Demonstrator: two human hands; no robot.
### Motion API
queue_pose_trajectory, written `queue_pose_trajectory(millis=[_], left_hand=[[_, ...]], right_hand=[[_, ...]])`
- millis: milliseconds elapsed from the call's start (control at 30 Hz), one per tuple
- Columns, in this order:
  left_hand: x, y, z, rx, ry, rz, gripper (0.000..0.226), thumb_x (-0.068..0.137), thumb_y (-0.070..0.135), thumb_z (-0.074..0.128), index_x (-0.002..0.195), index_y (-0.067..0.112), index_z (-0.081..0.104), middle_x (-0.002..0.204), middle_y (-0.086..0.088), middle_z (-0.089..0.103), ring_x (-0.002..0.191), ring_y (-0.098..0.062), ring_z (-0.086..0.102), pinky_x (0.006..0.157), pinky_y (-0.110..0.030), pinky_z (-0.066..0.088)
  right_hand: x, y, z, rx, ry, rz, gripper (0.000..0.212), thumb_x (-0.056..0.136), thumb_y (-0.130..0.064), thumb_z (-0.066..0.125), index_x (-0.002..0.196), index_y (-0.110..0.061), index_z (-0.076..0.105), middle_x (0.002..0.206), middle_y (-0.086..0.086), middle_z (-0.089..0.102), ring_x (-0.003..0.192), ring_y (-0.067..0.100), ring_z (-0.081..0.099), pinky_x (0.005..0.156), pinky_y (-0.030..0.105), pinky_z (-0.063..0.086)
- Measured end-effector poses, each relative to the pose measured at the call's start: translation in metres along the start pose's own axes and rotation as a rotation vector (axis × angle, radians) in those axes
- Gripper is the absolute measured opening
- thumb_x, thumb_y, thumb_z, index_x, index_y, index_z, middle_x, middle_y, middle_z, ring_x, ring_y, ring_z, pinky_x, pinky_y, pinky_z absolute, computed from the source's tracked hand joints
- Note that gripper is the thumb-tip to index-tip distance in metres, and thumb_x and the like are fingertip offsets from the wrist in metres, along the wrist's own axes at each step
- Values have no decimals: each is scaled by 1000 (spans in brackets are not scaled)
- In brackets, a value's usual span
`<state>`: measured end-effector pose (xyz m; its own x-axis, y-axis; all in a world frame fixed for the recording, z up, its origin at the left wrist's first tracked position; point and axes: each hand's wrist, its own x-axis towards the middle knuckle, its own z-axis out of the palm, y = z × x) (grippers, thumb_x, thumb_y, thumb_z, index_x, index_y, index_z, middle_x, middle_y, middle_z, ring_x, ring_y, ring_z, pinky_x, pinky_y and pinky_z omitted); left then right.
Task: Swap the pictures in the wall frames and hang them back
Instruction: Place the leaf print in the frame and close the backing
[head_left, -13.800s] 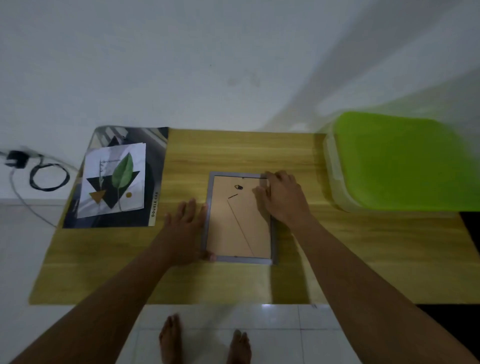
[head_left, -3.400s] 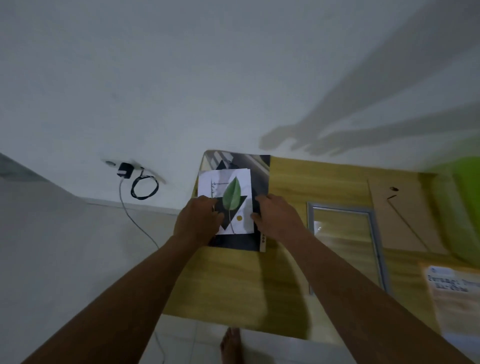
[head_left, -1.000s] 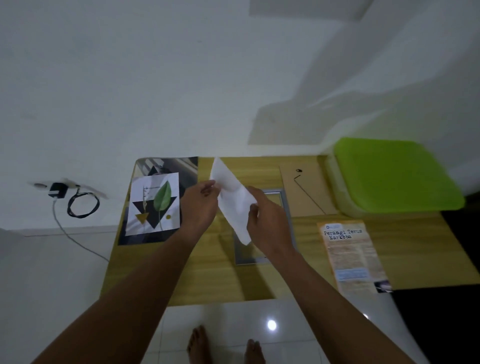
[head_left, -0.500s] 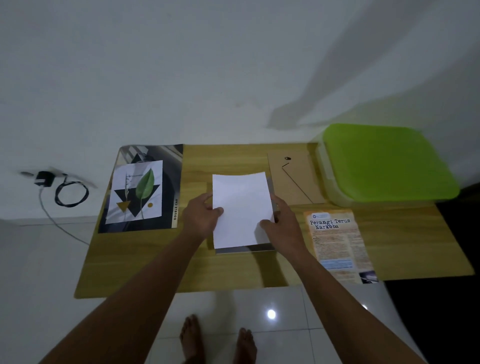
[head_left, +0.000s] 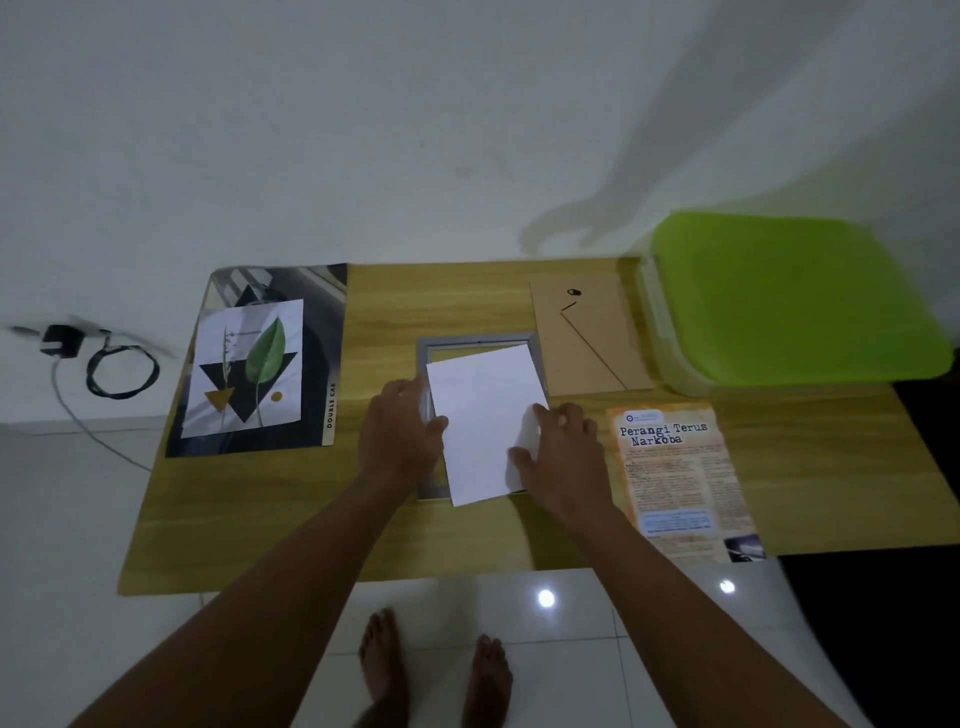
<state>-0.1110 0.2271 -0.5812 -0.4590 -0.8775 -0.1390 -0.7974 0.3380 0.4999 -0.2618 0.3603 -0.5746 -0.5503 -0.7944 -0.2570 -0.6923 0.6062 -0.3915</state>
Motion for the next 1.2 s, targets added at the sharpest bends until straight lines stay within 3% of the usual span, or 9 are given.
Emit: queue_pose_trajectory(millis=[100, 167, 333, 467, 600, 867, 1000, 1100, 1200], left_hand=[[-1, -2, 1, 79, -165, 74, 78, 81, 45, 70, 146, 13, 40, 151, -10, 38, 135, -30, 40, 103, -44, 42], [-1, -4, 4, 146, -222, 96, 83, 82, 44, 71, 149, 13, 34, 158, -7, 25, 141, -27, 31, 108, -41, 37], [1, -7, 7, 201, -211, 114, 73, 88, 38, 66, 149, 17, 32, 160, -6, 19, 141, -26, 33, 107, -41, 39], [3, -11, 6, 268, -201, 170, 71, 90, 44, 61, 149, 18, 32, 160, -7, 21, 138, -27, 37, 105, -39, 41], [6, -13, 5, 340, -251, 182, 83, 85, 56, 62, 150, 19, 29, 160, -8, 18, 142, -27, 30, 109, -42, 38], [10, -11, 3, 434, -268, 211, 79, 90, 59, 51, 152, 19, 22, 161, -9, 14, 145, -29, 24, 112, -43, 33], [11, -15, -4, 362, -257, 217, 73, 95, 48, 49, 153, 15, 18, 161, -11, 14, 147, -28, 20, 116, -42, 27], [16, -28, -8, 355, -274, 250, 65, 99, 37, 42, 153, 11, 16, 161, -14, 12, 148, -30, 13, 117, -48, 25], [22, -38, -7, 415, -369, 248, 64, 101, 32, 36, 154, 9, 8, 162, -13, 3, 150, -29, 4, 117, -50, 24]], right_hand=[[5, 7, 3, -161, -82, -169, 63, 96, -46, 50, 150, -23, 28, 161, 6, 12, 145, 33, 15, 112, 50, 27], [8, 11, 6, -223, -133, -239, 63, 97, -49, 45, 152, -25, 25, 164, 5, 8, 149, 31, 4, 117, 53, 16], [14, 13, 9, -218, -54, -298, 60, 93, -58, 47, 143, -25, 40, 154, 8, 30, 145, 30, 16, 115, 49, 16], [22, 13, 18, -208, -94, -318, 66, 96, -60, 40, 150, -24, 30, 163, 7, 15, 152, 26, 3, 120, 52, 11], [29, 14, 19, -196, -95, -322, 72, 96, -62, 39, 153, -21, 24, 163, 7, 16, 152, 25, 6, 119, 54, 13], [40, 24, 18, -185, -106, -330, 76, 95, -65, 36, 154, -21, 21, 164, 9, 10, 152, 24, 1, 120, 53, 13], [44, 22, 15, -157, -13, -364, 73, 92, -68, 39, 146, -19, 39, 156, 11, 32, 146, 28, 23, 114, 49, 26], [67, 27, 3, -118, 116, -334, 63, 95, -57, 45, 138, -11, 47, 144, 14, 46, 136, 32, 39, 110, 45, 35], [103, 38, -18, -142, 151, -136, 61, 97, -40, 51, 144, -4, 36, 153, 21, 33, 143, 35, 28, 112, 51, 32]])
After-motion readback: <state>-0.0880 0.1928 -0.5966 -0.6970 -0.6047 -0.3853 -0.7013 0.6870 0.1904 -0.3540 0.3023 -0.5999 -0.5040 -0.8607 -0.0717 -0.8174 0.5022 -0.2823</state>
